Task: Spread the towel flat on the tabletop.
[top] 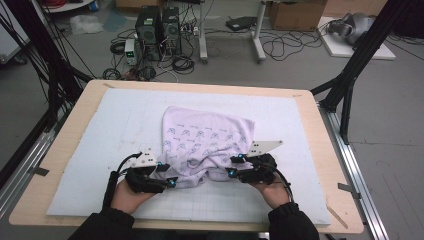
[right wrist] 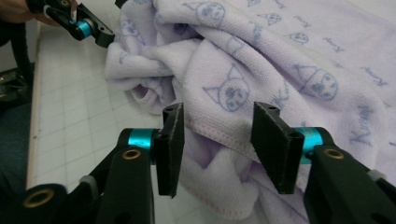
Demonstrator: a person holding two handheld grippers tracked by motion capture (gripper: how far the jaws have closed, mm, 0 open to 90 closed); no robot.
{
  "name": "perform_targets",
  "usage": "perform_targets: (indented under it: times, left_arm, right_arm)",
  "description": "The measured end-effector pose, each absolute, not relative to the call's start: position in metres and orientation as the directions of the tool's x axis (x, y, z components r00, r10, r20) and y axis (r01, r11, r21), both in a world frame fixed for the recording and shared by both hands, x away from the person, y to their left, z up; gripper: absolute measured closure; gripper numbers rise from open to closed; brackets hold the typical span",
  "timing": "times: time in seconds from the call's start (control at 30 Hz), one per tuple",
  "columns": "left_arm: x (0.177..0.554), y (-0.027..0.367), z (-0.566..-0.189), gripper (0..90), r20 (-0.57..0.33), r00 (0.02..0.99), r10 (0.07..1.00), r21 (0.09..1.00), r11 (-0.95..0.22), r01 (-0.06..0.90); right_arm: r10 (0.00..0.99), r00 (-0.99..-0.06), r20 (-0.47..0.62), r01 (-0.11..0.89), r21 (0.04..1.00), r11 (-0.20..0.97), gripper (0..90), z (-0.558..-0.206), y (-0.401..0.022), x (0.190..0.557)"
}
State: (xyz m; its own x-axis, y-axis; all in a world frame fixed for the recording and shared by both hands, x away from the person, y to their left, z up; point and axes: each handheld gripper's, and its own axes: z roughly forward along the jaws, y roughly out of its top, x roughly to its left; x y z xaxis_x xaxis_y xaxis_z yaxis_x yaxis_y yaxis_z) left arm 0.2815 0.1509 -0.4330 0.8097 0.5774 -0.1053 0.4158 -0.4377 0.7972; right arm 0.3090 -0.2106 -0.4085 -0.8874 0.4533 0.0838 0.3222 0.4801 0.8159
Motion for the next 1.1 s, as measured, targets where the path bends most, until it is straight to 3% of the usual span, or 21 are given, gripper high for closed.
perform_targets:
  times: [0.17,0.27,0.63,0.8,1.0,1.1]
  left_arm:
    - [0.288,0.143,-0.443,72.8,-0.064,0.818,0.572,0.759,-0.504,0.413]
    - [0.29,0.145,-0.443,83.5,-0.08,0.819,0.568,0.759,-0.498,0.42]
    - [0.29,0.179,-0.412,85.9,-0.079,0.782,0.618,0.818,-0.408,0.405]
    - [0.321,0.19,-0.403,86.1,-0.095,0.717,0.69,0.819,-0.355,0.451]
    - [0.356,0.182,-0.418,85.9,-0.094,0.656,0.749,0.766,-0.366,0.528]
    - [0.364,0.176,-0.431,83.9,-0.078,0.656,0.75,0.725,-0.41,0.554]
  right_arm:
    - [0.471,-0.88,0.064,0.332,0.793,0.511,69.6,-0.417,-0.2,0.318]
    - [0.461,-0.885,0.061,0.331,0.778,0.533,80.9,-0.421,-0.198,0.321]
    - [0.496,-0.865,0.074,0.346,0.805,0.483,84.7,-0.395,-0.229,0.315]
    - [0.571,-0.816,0.092,0.405,0.796,0.45,85.0,-0.393,-0.249,0.334]
    - [0.644,-0.745,0.173,0.527,0.744,0.411,85.8,-0.417,-0.266,0.368]
    - [0.642,-0.746,0.176,0.534,0.733,0.42,85.7,-0.429,-0.262,0.371]
